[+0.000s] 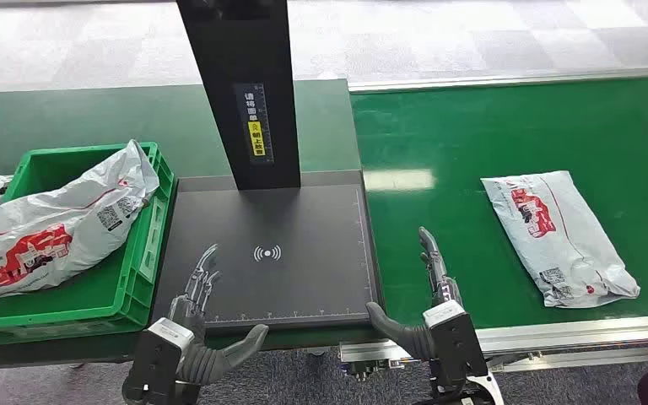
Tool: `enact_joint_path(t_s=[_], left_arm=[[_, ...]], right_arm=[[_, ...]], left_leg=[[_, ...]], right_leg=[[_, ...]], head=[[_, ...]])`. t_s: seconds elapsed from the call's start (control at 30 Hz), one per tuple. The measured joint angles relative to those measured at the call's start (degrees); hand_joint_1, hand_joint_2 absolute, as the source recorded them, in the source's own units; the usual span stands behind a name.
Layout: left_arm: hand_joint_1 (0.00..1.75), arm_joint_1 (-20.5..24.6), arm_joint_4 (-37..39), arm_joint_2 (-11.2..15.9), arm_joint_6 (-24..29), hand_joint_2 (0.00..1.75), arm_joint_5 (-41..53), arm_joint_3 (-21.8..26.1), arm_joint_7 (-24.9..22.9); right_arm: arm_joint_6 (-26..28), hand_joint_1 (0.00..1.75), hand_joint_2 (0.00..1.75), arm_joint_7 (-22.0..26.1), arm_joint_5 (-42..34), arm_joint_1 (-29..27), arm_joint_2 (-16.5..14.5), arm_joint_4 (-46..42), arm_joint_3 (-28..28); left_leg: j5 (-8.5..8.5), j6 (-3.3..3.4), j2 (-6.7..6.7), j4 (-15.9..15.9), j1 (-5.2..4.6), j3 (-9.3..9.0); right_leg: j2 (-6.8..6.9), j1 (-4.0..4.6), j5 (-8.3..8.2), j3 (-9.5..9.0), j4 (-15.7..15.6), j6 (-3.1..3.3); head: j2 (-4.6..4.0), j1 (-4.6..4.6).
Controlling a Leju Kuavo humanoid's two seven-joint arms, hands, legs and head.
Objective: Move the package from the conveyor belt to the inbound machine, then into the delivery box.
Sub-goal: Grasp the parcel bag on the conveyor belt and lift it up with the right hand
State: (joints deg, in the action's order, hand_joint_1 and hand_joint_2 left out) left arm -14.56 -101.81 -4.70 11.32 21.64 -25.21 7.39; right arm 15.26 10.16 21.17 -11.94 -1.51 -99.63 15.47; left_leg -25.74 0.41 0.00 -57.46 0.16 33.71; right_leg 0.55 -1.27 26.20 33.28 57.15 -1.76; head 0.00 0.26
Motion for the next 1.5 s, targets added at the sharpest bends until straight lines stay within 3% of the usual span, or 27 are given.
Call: enact_joint_path(t_s=[0.23, 0.4, 0.63, 0.8, 0.93, 1.07, 1.3, 1.5], left_arm=[[0.0, -0.64, -0.04, 0.0, 0.37, 1.75, 0.02, 0.2, 0.11], [0.0, -1.4, -0.09, 0.03, 0.0, 1.75, -0.14, 0.51, 0.16], [0.0, -1.18, -0.06, 0.04, -1.08, 1.75, -1.2, 1.38, 0.92], [0.0, -0.45, 0.07, 0.04, -1.22, 1.75, -1.43, 2.12, 1.01], [0.0, 0.13, 0.43, 0.04, -0.96, 1.75, -1.85, 2.67, 1.02], [0.0, 0.25, 0.5, 0.04, -0.7, 1.75, -2.26, 2.91, 1.08], [0.0, 0.02, 0.5, 0.04, -0.91, 1.75, -3.71, 3.89, 1.01], [0.0, -0.2, 0.75, 0.04, -1.01, 1.75, -3.72, 4.57, 1.01]], right_arm=[[3.52, 0.0, 1.75, -1.93, 5.36, 0.42, 1.02, 0.26, -2.12], [3.63, 0.0, 1.75, -5.8, 12.07, 2.37, 3.56, 0.64, -11.76], [-1.39, 0.0, 1.75, -12.14, 13.15, 9.49, 12.54, 9.83, -29.14], [-4.67, 0.0, 1.75, -14.96, 12.2, 16.45, 18.63, 22.1, -35.69], [-4.65, 0.0, 1.75, -14.03, 11.21, 22.57, 22.18, 34.83, -38.14], [-5.08, 0.0, 1.75, -12.58, 9.68, 26.22, 23.44, 43.19, -39.07], [-7.99, 0.0, 1.75, -13.87, 7.93, 29.23, 24.44, 49.6, -39.5], [-9.49, 0.0, 1.75, -17.18, 9.36, 32.18, 27.22, 55.69, -39.77]], left_leg=[[-0.01, 0.01, 0.0, 0.0, 0.0, 0.0], [-0.03, 0.06, 0.0, -0.02, -0.05, -0.01], [-0.05, 0.09, -0.03, -0.08, -0.08, -0.02], [-0.04, 0.09, -0.02, -0.09, -0.08, -0.04], [-0.04, 0.08, -0.02, -0.08, -0.07, -0.05], [-0.04, 0.08, -0.02, -0.07, -0.06, -0.04], [-0.05, 0.09, -0.05, -0.06, -0.06, -0.02], [-0.06, 0.1, -0.06, -0.06, -0.08, 0.0]], right_leg=[[0.0, -0.01, 0.0, 0.0, 0.0, 0.0], [0.01, -0.05, -0.01, -0.02, -0.01, -0.02], [0.03, -0.07, -0.08, -0.07, -0.02, -0.11], [0.02, -0.06, -0.08, -0.07, -0.02, -0.12], [0.02, -0.05, -0.08, -0.07, -0.02, -0.11], [0.03, -0.04, -0.06, -0.06, -0.02, -0.09], [0.06, -0.04, 0.0, -0.05, -0.01, -0.12], [0.06, -0.06, 0.0, -0.06, -0.02, -0.14]], head=[[0.0, 0.0], [0.0, 0.0], [0.0, 0.01], [0.0, 0.0], [0.0, 0.01], [0.0, 0.0], [0.0, 0.0], [0.0, 0.01]])
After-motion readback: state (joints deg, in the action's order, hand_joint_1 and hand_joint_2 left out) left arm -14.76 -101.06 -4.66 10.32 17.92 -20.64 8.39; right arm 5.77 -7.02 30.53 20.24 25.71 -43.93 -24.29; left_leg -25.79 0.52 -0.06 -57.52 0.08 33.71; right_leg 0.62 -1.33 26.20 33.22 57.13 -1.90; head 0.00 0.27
